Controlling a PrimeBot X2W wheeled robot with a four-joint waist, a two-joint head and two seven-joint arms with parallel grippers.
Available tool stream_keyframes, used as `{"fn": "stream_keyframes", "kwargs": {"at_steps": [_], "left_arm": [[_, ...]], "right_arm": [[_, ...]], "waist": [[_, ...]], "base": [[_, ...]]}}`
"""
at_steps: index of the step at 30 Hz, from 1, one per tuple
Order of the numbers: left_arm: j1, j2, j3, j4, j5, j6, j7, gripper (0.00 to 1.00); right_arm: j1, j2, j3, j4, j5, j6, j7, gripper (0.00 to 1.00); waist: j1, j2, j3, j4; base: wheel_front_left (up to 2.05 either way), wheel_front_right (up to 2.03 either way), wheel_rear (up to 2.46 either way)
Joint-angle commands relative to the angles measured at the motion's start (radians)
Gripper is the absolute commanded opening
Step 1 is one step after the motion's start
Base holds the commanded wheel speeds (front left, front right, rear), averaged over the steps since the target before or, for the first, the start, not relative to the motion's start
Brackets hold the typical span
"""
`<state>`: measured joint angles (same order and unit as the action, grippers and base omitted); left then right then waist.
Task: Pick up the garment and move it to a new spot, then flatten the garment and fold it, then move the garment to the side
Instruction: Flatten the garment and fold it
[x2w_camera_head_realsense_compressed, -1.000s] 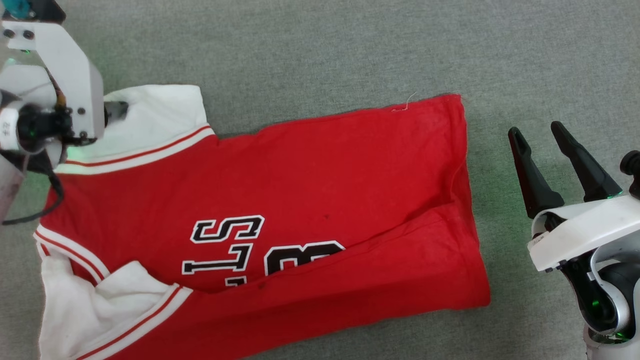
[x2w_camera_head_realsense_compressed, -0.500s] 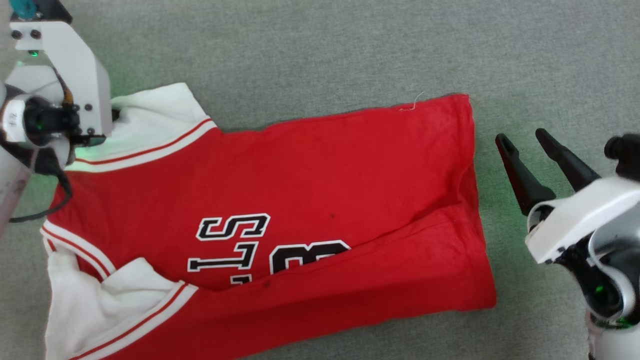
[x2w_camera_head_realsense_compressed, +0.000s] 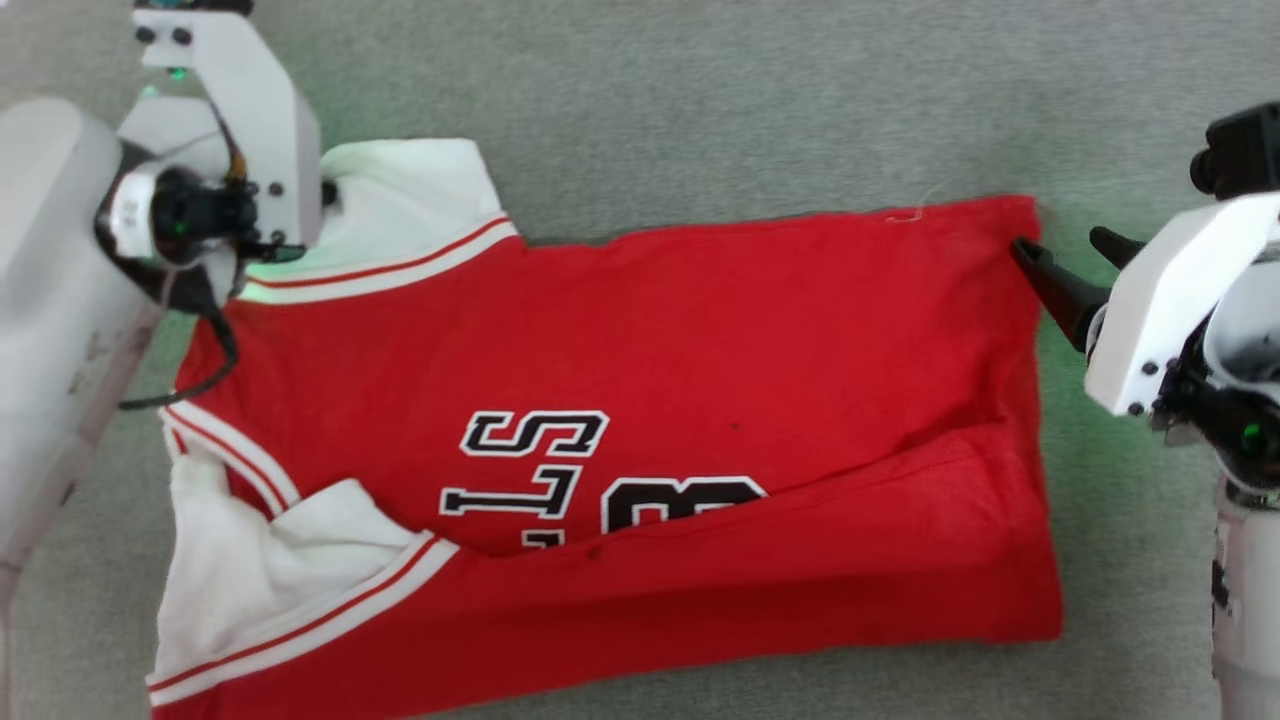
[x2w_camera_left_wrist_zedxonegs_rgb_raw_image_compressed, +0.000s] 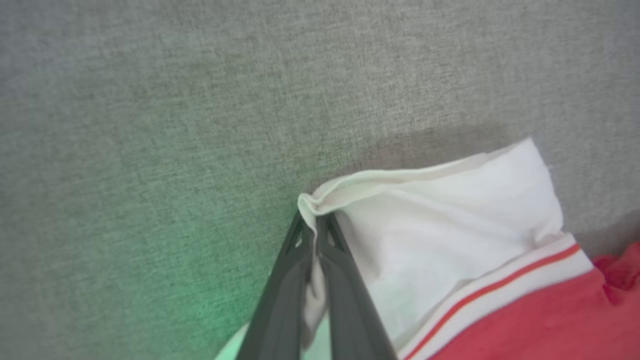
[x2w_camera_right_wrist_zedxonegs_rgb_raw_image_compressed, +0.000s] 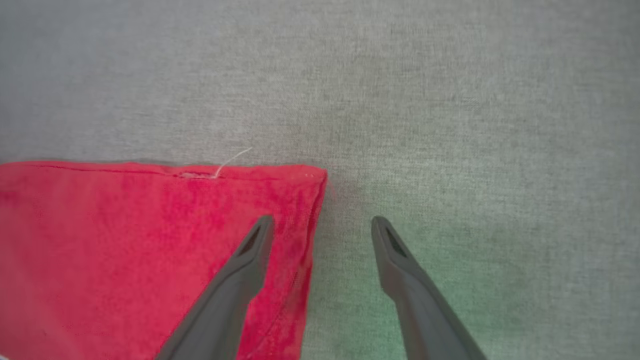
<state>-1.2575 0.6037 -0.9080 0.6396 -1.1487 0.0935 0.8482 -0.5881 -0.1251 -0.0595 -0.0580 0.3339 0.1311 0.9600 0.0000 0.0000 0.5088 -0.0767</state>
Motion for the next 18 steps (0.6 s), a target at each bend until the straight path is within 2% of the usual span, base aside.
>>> {"fn": "stream_keyframes", "kwargs": {"at_steps": [1,6,7,8,13,18], "left_arm": [[0.018,-0.039,-0.019,0.010,0.002,-0.013,0.000,0.00],[0.000,-0.076,-0.020,0.048,0.006,-0.032,-0.024,0.00],[-0.002,-0.080,-0.019,0.057,0.004,-0.035,-0.029,0.00],[-0.004,-0.085,-0.020,0.065,0.004,-0.040,-0.033,0.00],[-0.010,-0.102,-0.019,0.111,0.002,-0.061,-0.054,0.00],[-0.024,-0.118,0.000,0.139,-0.005,-0.092,-0.094,0.00]], "right_arm": [[-0.021,-0.001,-0.006,0.016,-0.009,-0.001,0.019,1.00],[-0.065,-0.007,-0.016,0.090,-0.046,-0.001,0.114,1.00],[-0.069,-0.014,-0.007,0.100,-0.056,-0.001,0.134,0.44],[-0.071,-0.019,0.004,0.111,-0.060,-0.001,0.156,0.00],[-0.093,-0.036,0.016,0.121,-0.069,-0.001,0.219,0.00],[-0.107,-0.043,0.002,0.122,-0.066,-0.001,0.208,0.00]], "waist": [[0.0000,0.0000,0.025,0.034],[0.0000,0.0000,0.042,0.061],[0.0000,0.0000,0.044,0.064],[0.0000,0.0000,0.044,0.066],[0.0000,0.0000,0.038,0.074],[0.0000,0.0000,0.010,0.090]], "base": [[0.00,0.00,0.00],[0.00,0.00,0.00],[0.00,0.00,0.00],[0.00,0.00,0.00],[0.00,0.00,0.00],[0.00,0.00,0.00]]}}
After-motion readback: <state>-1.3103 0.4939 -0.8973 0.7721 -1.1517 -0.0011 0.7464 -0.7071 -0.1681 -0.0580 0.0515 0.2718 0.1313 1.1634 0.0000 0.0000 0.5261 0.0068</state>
